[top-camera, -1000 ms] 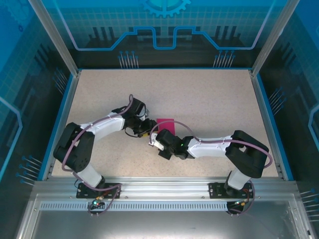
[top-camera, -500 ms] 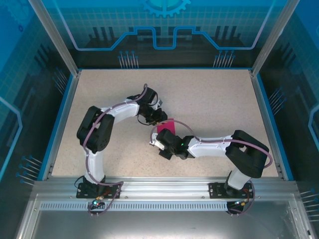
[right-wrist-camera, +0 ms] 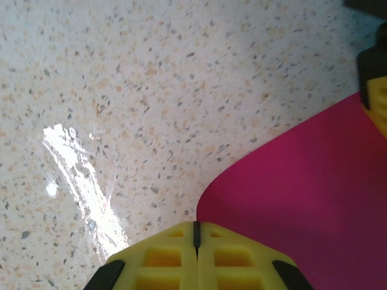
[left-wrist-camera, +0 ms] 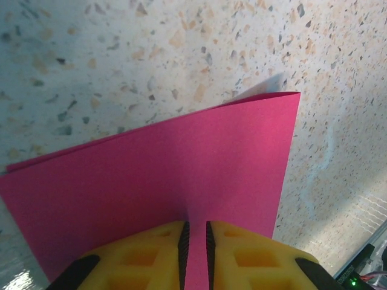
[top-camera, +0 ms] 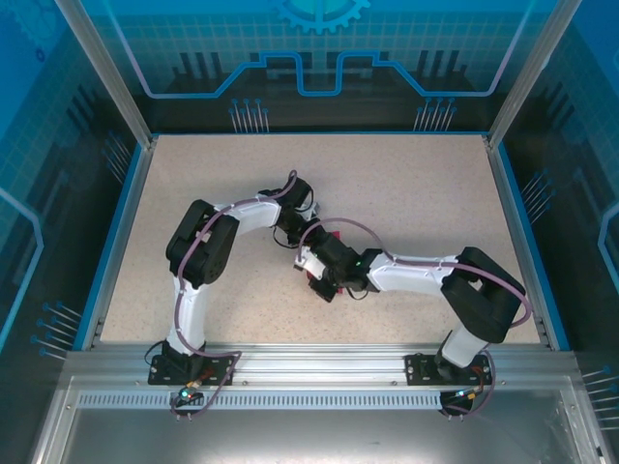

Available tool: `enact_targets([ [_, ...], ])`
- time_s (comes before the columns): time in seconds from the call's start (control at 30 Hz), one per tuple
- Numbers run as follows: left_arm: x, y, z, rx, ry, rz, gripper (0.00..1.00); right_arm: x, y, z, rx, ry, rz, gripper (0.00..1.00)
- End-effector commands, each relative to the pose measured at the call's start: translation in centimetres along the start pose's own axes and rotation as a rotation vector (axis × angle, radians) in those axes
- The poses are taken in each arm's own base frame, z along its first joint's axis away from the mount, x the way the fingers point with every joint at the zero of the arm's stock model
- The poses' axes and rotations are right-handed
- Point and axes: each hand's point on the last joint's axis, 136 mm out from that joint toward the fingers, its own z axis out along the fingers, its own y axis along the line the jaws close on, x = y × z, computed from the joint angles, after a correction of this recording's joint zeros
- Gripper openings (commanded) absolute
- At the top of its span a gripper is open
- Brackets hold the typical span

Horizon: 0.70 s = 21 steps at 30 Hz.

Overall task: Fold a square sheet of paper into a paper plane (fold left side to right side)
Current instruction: Third fold the triangle at the center of the table.

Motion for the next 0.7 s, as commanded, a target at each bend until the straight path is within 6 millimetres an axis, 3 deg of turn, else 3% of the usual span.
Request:
enact_targets([
  [0.0, 0.9, 1.6, 1.3, -0.062, 0.041, 0.0, 0.2, -1.0, 0.1, -1.0, -0.146, -0.018, 0.107, 0.0],
  [0.3, 1.1, 1.7, 1.4, -0.069, 0.047, 0.009, 0.18, -0.1, -3.4, -1.0, -0.286, -0.041, 0.37, 0.0],
  [0.67, 1.1, 1.6, 1.4, -0.074, 0.046, 0.014, 0.18, 1.4, -5.9, -0.7, -0.325, -0.055, 0.544, 0.0],
])
